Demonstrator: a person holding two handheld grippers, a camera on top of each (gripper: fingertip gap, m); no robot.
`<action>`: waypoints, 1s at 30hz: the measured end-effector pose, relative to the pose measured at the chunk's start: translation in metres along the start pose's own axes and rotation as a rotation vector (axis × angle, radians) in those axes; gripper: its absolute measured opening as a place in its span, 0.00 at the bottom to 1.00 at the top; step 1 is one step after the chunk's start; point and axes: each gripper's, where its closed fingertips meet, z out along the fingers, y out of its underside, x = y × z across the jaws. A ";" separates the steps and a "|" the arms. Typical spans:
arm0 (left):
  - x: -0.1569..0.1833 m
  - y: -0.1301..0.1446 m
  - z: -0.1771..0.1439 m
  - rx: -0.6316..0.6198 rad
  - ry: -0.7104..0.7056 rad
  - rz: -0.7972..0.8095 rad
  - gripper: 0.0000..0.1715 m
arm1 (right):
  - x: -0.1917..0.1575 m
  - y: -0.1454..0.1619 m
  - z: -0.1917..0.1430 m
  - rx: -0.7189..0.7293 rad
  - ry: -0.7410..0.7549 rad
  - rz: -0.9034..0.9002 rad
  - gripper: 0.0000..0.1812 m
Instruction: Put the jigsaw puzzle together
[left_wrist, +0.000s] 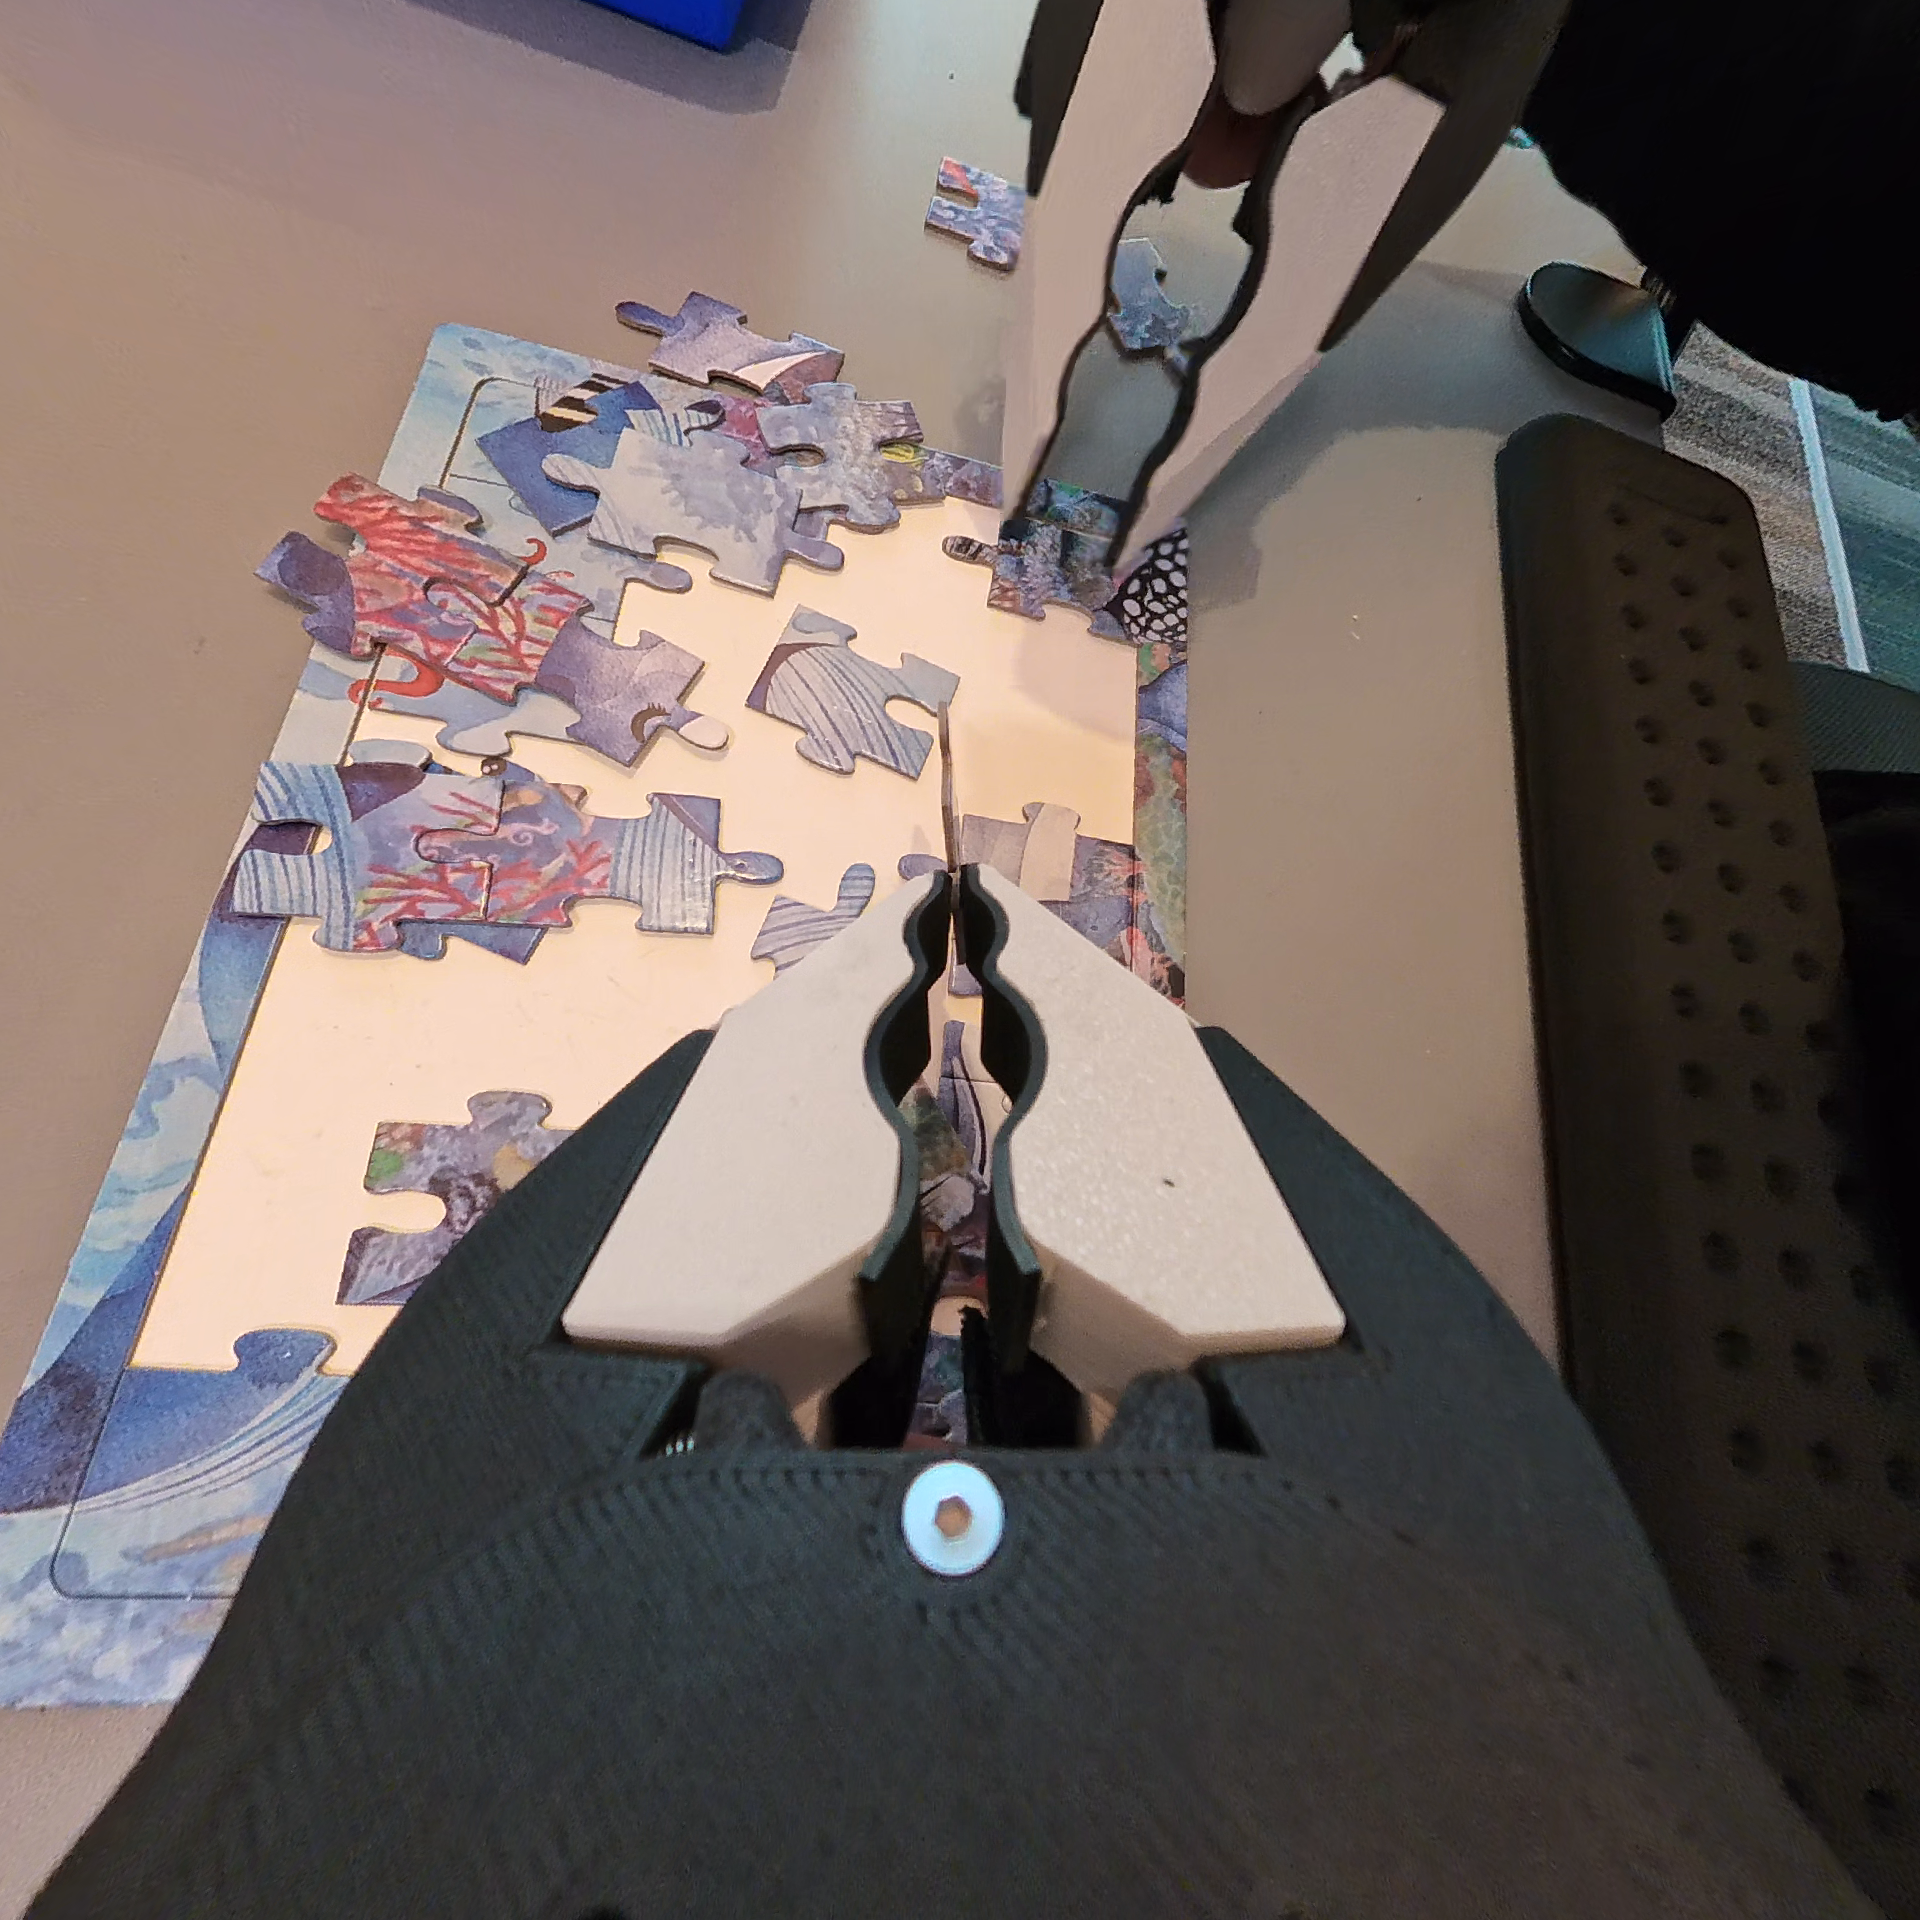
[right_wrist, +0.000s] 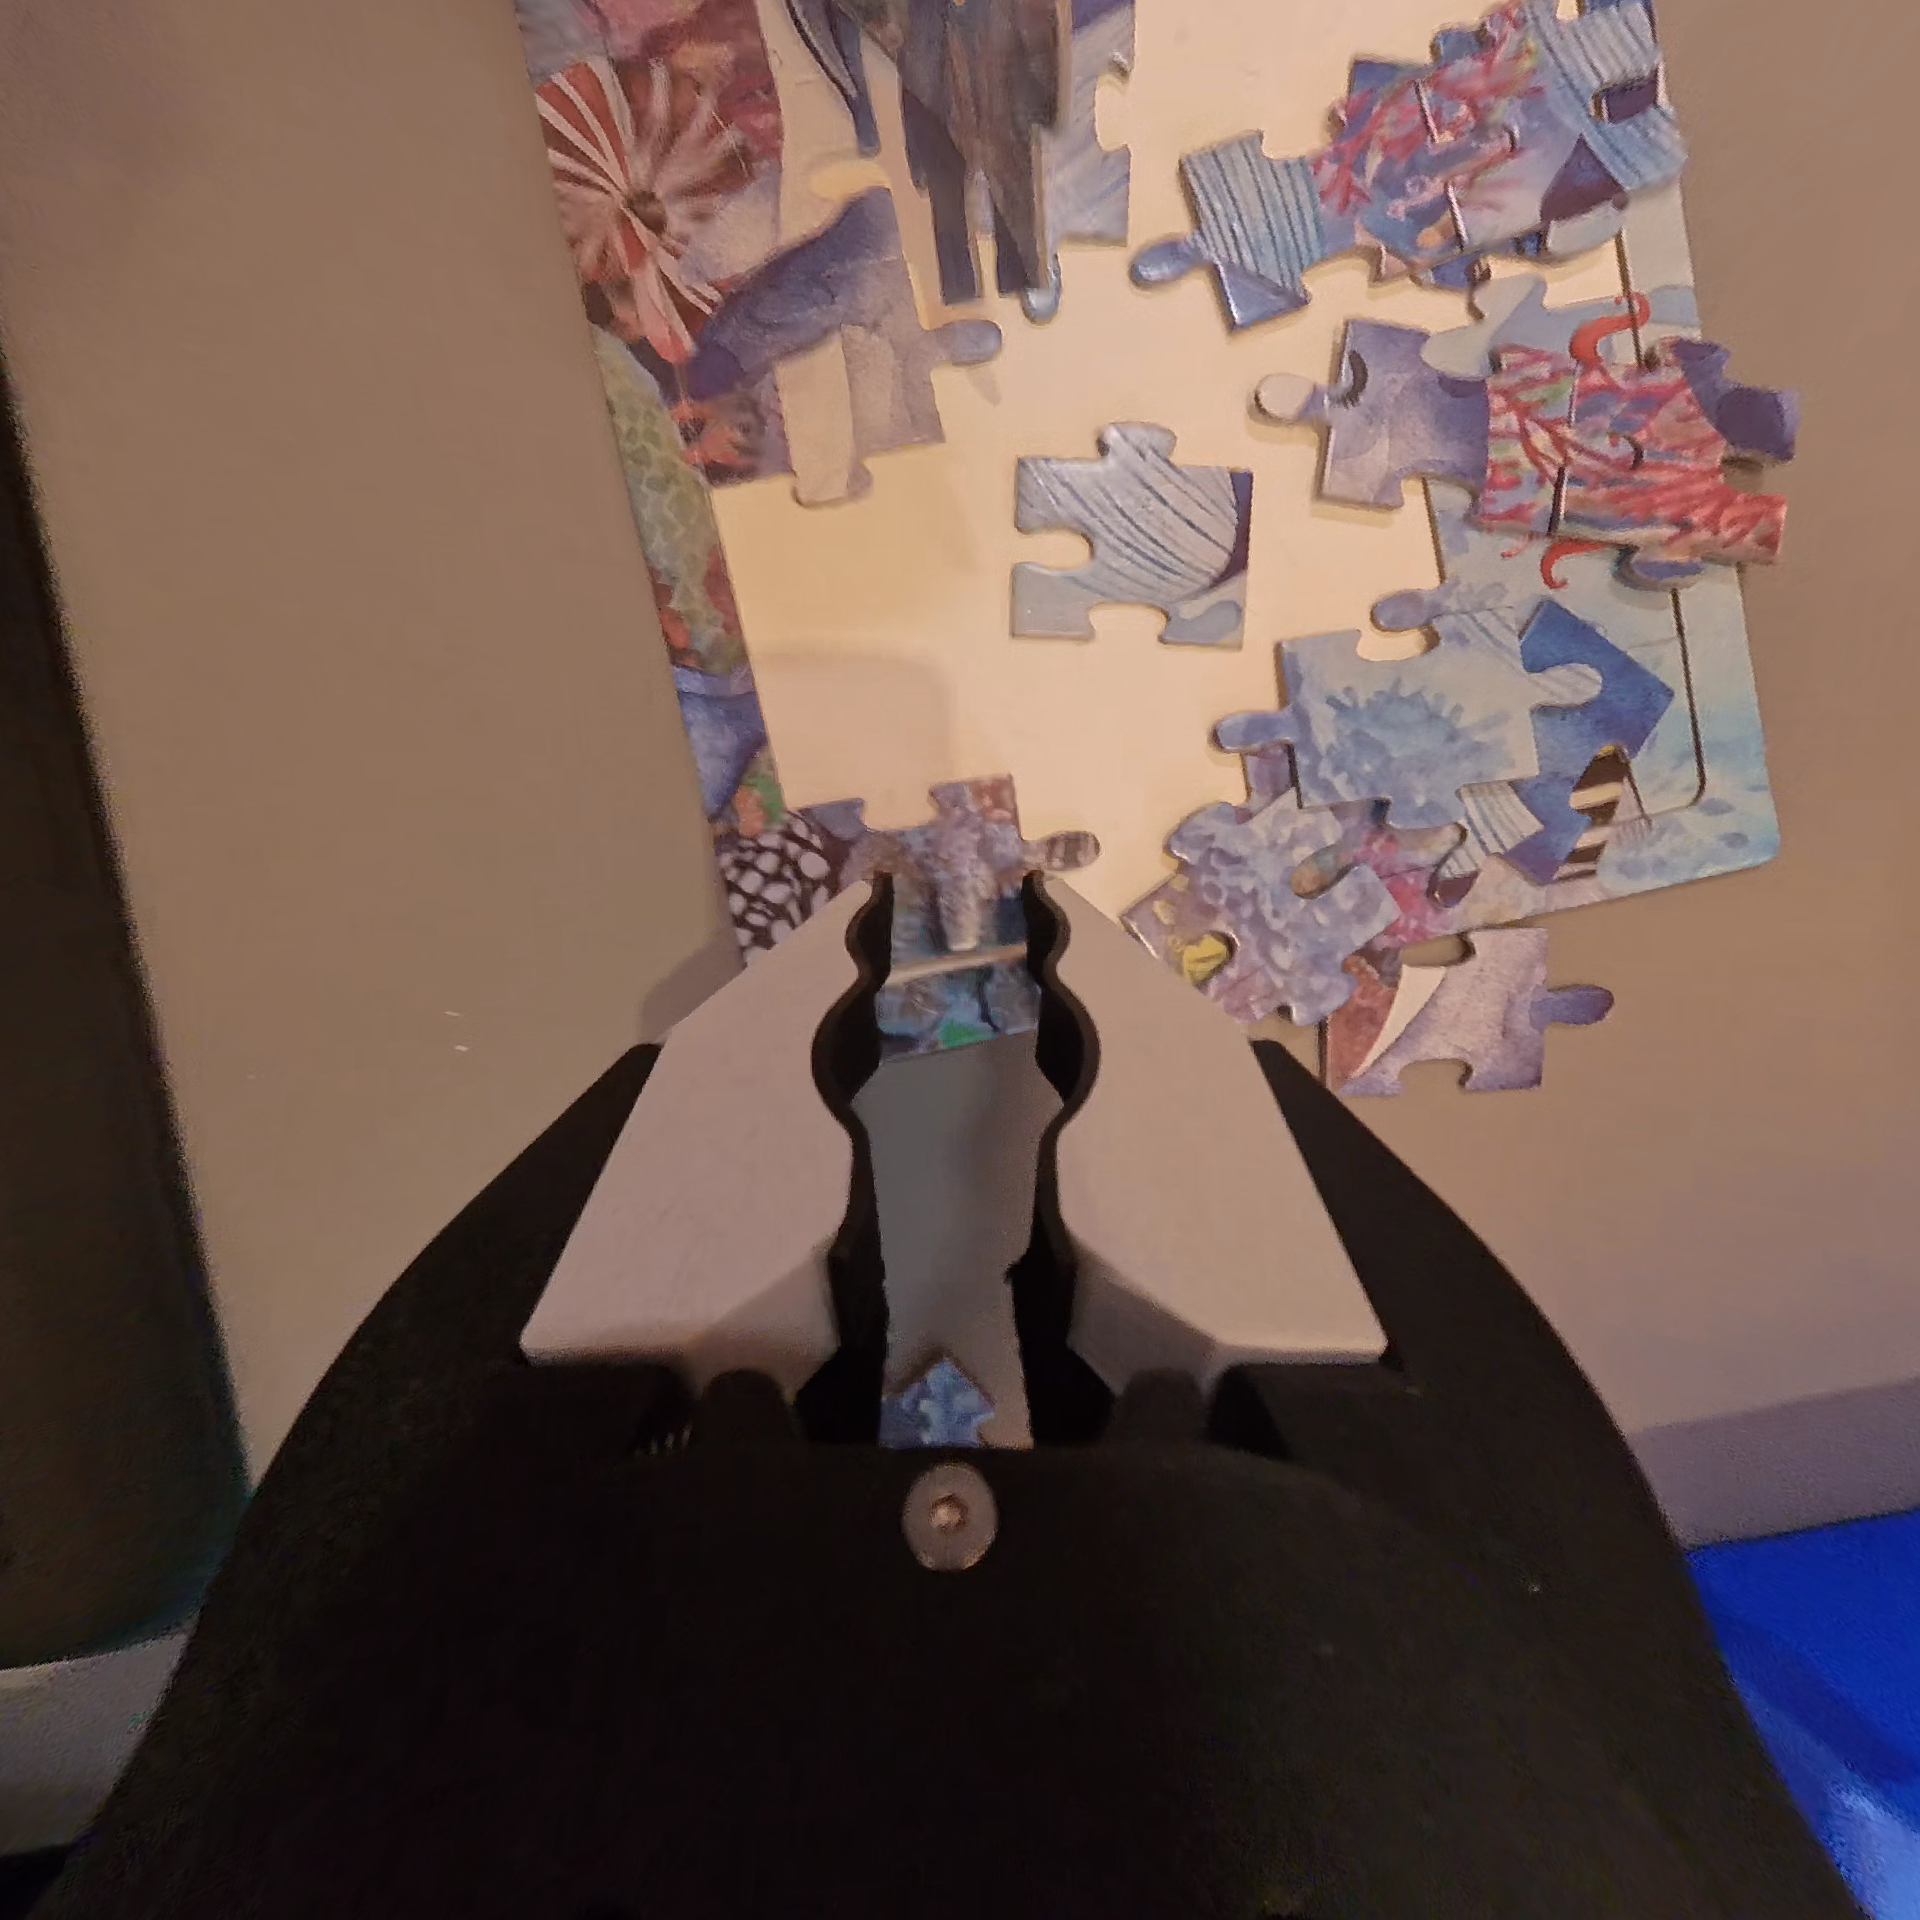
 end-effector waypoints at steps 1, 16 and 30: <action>0.000 0.000 0.000 -0.001 0.000 0.000 0.00 | -0.006 -0.006 -0.001 0.022 -0.027 -0.005 0.14; 0.001 0.003 0.002 -0.011 0.006 0.004 0.00 | -0.012 0.004 0.006 0.005 -0.072 0.008 0.16; 0.003 0.019 0.018 -0.097 0.022 0.019 0.00 | -0.011 -0.011 0.018 -0.103 -0.064 -0.074 0.12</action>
